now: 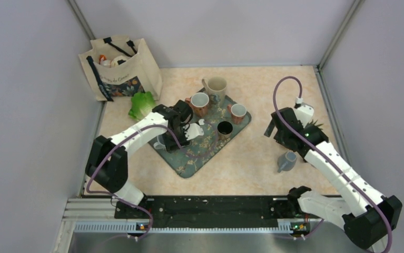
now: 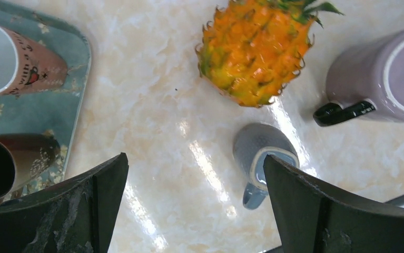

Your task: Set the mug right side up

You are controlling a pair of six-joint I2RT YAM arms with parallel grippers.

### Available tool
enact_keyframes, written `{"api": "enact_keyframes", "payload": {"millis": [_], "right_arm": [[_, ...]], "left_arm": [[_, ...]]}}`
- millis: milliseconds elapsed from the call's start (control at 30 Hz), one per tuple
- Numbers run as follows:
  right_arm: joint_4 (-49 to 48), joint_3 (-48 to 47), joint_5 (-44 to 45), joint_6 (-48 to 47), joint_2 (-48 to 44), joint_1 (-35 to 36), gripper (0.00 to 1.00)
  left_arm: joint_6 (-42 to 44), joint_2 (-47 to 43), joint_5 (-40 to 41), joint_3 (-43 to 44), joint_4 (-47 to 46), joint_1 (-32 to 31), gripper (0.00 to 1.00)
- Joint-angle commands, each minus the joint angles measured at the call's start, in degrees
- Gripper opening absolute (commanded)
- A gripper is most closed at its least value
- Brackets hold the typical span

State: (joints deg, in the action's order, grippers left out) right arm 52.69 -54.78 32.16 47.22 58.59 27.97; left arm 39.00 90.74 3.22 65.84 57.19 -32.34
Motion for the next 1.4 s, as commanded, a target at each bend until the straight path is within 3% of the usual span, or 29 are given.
{"api": "enact_keyframes", "payload": {"millis": [0,167,367,500,800,933,1167,1367], "right_arm": [[4.44,1.58,2.76,6.97,-4.76,-0.6,0.99],[9.11,2.99,1.88,15.65,-8.28,-0.72,0.99],[8.89,8.78,-1.17,19.06,-8.43,-0.68,0.98],[3.57,14.52,-1.53,20.98,-6.52,-0.72,0.88],[-1.68,20.06,4.97,23.58,-1.19,-0.65,0.77],[-4.76,22.5,4.68,23.4,-0.37,-0.71,0.59],[-7.79,24.88,3.64,20.15,-3.09,-0.72,0.0],[-10.17,26.88,0.5,16.89,-7.41,-0.63,0.0]], "left_arm": [[0.62,-3.93,-8.12,6.98,7.12,-0.07,0.58],[-0.21,-5.45,-17.1,14.81,13.23,0.02,0.61],[-3.22,-5.42,-23.27,20.5,14.13,0.09,0.61],[-6.01,-5.16,-23.17,21.75,11.93,0.31,0.62],[-7.04,-6.27,-26.49,22.72,12.18,0.28,0.62],[-7.03,-6.7,-26.38,23.17,12.31,0.26,0.62],[-7.12,-7.22,-26.38,23.54,12.59,0.26,0.62],[-7.39,-7.16,-26.51,23.45,12.29,0.3,0.62]]}}
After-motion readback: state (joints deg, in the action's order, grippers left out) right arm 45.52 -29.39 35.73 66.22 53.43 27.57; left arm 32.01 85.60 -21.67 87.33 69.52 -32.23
